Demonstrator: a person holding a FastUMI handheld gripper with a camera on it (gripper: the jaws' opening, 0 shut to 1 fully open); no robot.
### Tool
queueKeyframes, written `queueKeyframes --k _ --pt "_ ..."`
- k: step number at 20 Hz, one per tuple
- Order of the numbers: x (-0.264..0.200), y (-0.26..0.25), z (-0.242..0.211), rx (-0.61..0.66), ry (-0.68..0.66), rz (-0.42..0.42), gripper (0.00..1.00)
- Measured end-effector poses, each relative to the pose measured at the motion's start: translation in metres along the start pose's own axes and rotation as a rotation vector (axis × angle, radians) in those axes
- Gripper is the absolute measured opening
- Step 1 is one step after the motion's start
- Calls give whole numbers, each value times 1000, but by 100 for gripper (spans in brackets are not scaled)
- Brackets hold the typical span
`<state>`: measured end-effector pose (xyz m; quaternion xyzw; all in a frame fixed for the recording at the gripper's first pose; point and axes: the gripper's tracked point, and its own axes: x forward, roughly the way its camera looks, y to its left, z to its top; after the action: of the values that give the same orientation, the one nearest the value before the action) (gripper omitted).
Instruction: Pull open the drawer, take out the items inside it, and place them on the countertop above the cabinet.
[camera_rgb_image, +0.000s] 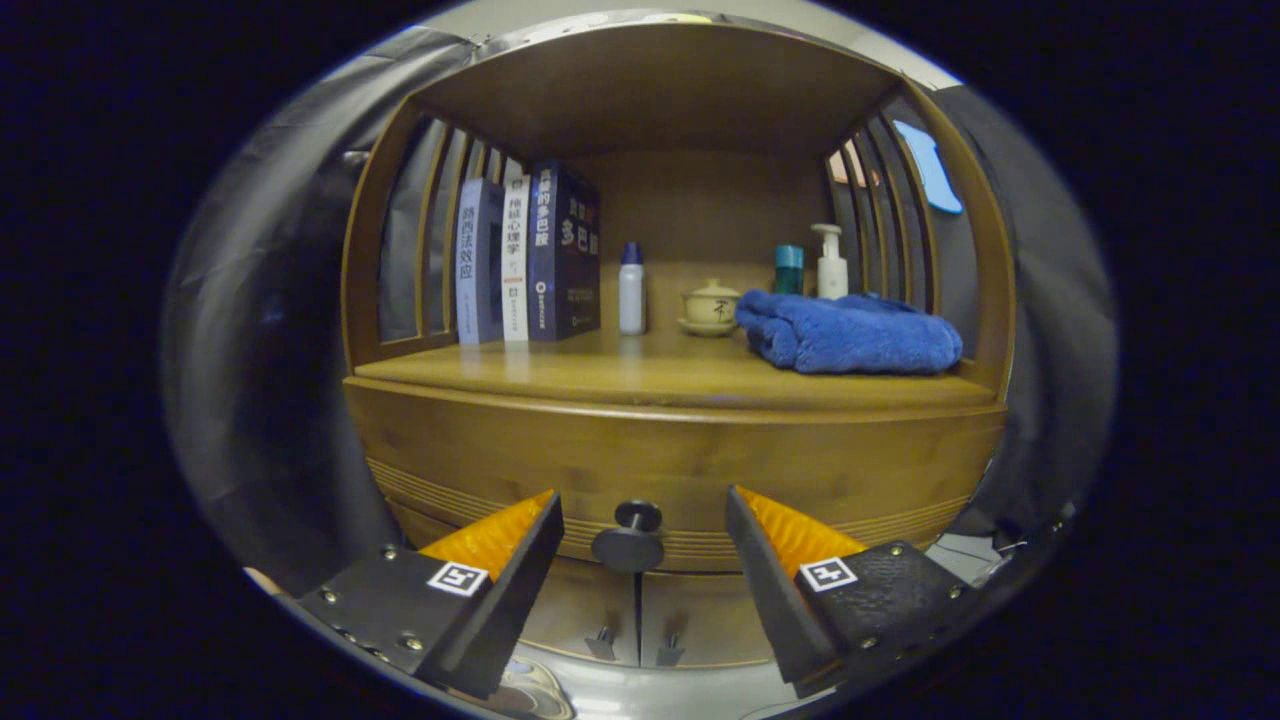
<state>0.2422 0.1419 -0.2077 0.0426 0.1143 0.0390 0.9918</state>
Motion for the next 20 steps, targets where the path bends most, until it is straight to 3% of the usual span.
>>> queueKeyframes --k 2,8,15,20 --pt "10 3 -8 -10 19 -11 96" --pt "20 4 -20 37 46 -58 43" --pt "14 4 -24 83 82 -78 29" --pt "-14 5 -30 86 90 -85 29"
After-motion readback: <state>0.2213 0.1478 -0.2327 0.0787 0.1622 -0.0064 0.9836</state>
